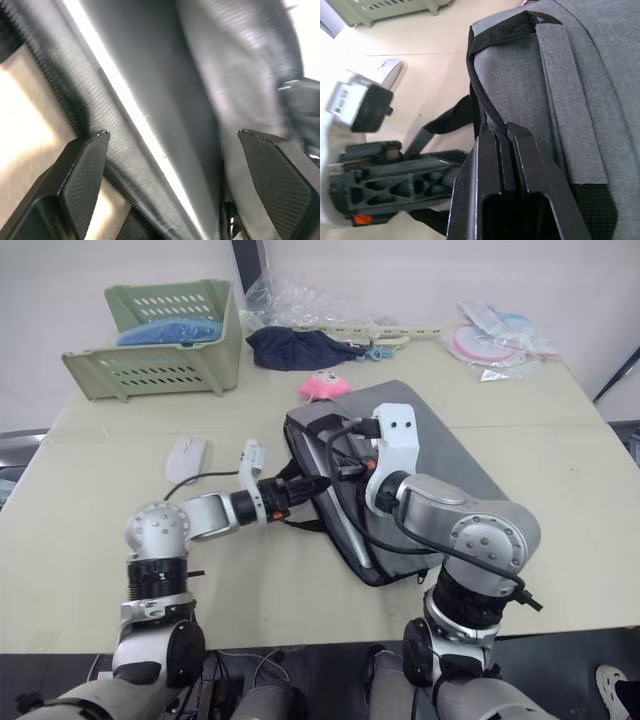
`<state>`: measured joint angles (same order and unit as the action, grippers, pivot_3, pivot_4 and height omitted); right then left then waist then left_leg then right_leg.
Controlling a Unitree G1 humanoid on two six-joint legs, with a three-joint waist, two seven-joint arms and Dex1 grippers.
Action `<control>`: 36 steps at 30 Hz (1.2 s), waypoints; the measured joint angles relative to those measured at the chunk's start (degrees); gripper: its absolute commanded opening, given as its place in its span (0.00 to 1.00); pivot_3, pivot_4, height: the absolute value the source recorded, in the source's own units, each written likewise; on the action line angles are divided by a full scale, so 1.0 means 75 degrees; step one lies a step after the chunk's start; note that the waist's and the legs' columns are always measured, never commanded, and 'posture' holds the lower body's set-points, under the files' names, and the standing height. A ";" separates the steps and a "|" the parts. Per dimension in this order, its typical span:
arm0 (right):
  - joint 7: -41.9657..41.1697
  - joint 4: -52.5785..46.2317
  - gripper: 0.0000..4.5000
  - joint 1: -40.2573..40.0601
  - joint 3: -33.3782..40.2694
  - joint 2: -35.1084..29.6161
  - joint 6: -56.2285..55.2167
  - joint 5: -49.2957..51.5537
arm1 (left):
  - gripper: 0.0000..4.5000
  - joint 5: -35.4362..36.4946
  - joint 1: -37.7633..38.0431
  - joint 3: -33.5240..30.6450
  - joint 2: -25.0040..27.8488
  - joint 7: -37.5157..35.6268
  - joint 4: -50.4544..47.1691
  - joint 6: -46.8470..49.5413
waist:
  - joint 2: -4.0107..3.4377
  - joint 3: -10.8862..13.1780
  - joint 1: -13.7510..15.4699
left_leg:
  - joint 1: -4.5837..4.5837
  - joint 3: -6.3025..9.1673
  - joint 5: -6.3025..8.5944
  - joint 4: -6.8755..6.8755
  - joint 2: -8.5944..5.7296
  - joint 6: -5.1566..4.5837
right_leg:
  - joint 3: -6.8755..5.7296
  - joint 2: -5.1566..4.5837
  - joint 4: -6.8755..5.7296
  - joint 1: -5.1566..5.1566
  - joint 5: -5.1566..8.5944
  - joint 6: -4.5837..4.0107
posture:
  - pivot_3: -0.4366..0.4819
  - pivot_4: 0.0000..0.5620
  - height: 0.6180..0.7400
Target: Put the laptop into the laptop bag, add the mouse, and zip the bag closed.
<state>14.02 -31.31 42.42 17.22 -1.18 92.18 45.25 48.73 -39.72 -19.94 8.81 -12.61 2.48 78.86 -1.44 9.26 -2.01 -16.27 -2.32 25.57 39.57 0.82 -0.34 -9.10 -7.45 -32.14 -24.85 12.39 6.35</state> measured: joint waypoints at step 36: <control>-0.1203 0.0655 0.99 0.0684 0.0122 -0.1528 -0.0002 -0.0795 | 1.00 0.0683 0.0608 0.0152 0.4339 -0.2427 -0.1118 -0.0303 | -0.0006 0.0009 -0.0406 | 0.0032 -0.0070 -0.0005 -0.0048 -0.0008 0.0016 | -0.0003 -0.0003 -0.0087 -0.0082 0.0027 -0.0048 | 0.48 0.27 1.00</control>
<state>5.00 -26.40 47.54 18.13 -12.64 92.17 39.29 53.85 -35.16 -18.80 41.36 -30.81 -5.90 76.59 -1.49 9.33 -5.05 -16.03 -2.85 25.53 39.20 0.76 -0.22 -9.13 -7.47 -32.79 -25.46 12.59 5.98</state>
